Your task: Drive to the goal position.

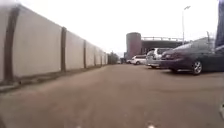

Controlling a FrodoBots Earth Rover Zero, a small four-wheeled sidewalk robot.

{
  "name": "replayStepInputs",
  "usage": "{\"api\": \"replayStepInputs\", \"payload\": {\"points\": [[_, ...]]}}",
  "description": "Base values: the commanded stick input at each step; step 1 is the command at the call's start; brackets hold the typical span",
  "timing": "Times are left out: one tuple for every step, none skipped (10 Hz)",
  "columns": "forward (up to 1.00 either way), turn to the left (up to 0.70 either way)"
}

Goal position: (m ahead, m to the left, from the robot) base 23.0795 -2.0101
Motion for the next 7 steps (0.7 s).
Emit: {"api": "replayStepInputs", "payload": {"points": [[1.00,0.00],[1.00,0.00],[1.00,0.00],[1.00,0.00],[1.00,-0.14],[1.00,-0.21],[1.00,-0.02]]}}
